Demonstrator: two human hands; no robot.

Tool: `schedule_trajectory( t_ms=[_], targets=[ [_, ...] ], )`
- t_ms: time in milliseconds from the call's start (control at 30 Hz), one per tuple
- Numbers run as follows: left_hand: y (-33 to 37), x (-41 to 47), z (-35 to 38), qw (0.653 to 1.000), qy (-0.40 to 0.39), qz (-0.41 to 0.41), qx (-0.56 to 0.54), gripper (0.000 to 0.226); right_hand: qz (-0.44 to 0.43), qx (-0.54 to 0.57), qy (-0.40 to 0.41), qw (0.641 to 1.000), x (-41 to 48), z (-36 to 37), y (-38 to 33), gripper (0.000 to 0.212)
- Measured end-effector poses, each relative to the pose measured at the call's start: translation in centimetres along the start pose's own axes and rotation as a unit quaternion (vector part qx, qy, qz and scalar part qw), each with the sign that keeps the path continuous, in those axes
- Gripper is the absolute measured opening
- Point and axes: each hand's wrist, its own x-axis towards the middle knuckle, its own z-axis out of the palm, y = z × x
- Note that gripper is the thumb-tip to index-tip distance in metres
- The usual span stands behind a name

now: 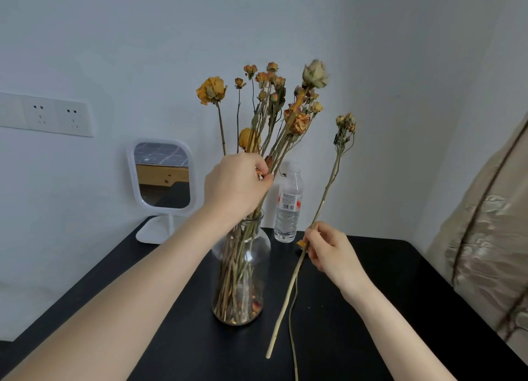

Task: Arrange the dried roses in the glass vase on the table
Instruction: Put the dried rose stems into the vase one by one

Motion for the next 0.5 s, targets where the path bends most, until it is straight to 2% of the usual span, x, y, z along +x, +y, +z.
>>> schedule_trajectory(
  t_ms=[200,333,500],
  targets=[
    [-0.1,-1.3,-0.8,0.997,0.048,0.021,0.062,0.017,0.002,-0.001,0.001,1.0,0.1,0.3,0.6,0.023],
    [0.1,-1.9,-1.0,0.995,0.076,0.022,0.055,0.018,0.001,-0.002,-0.001,1.0,0.1,0.5,0.6,0.022],
    [-0.3,-2.5,-0.8,0.997,0.049,0.019,0.05,0.021,0.0,-0.006,0.0,1.0,0.0,0.5,0.4,0.021]
  ],
)
